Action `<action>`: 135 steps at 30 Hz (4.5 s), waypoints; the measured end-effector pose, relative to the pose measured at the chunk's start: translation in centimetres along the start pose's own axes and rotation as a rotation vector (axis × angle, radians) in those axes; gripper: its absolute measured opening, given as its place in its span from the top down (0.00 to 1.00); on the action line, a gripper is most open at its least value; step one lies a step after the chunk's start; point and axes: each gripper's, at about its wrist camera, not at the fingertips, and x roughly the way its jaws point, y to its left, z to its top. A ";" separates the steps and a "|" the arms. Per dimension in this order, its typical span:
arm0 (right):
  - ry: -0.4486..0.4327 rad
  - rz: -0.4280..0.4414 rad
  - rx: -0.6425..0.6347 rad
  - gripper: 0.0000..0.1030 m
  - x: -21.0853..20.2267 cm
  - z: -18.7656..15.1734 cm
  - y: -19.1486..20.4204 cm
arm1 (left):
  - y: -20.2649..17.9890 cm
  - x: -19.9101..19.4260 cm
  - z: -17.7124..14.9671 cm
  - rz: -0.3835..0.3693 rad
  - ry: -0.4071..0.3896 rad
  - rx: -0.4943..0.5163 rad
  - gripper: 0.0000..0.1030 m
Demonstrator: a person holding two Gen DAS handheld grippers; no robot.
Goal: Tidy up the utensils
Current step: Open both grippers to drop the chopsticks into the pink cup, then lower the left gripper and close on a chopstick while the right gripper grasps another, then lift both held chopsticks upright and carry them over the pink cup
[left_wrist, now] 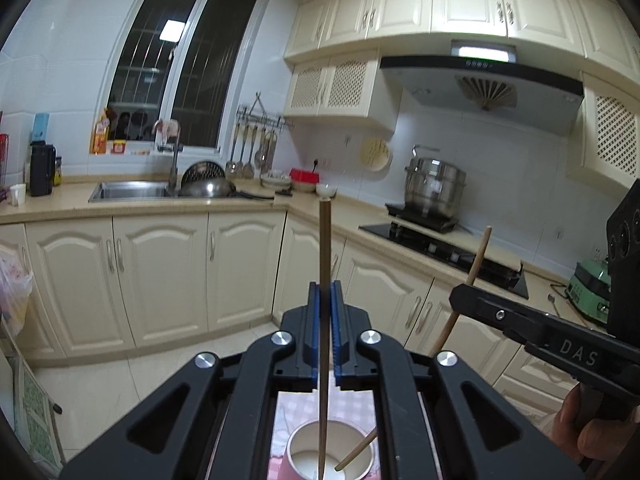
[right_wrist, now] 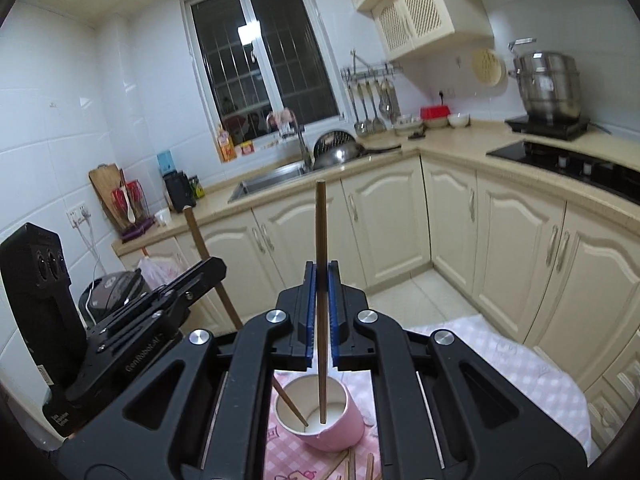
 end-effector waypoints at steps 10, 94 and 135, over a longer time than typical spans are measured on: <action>-0.026 -0.068 0.125 0.10 -1.6 -1.7 -3.4 | 1.4 -1.0 -1.1 0.026 0.021 0.001 0.10; 0.712 -0.129 0.013 0.80 3.2 -20.4 -4.8 | -2.9 6.0 -20.6 -0.030 0.810 0.329 0.57; 0.409 -0.103 0.127 0.94 -3.0 -16.2 -6.9 | -1.5 -1.2 -14.7 -0.119 0.504 0.179 0.95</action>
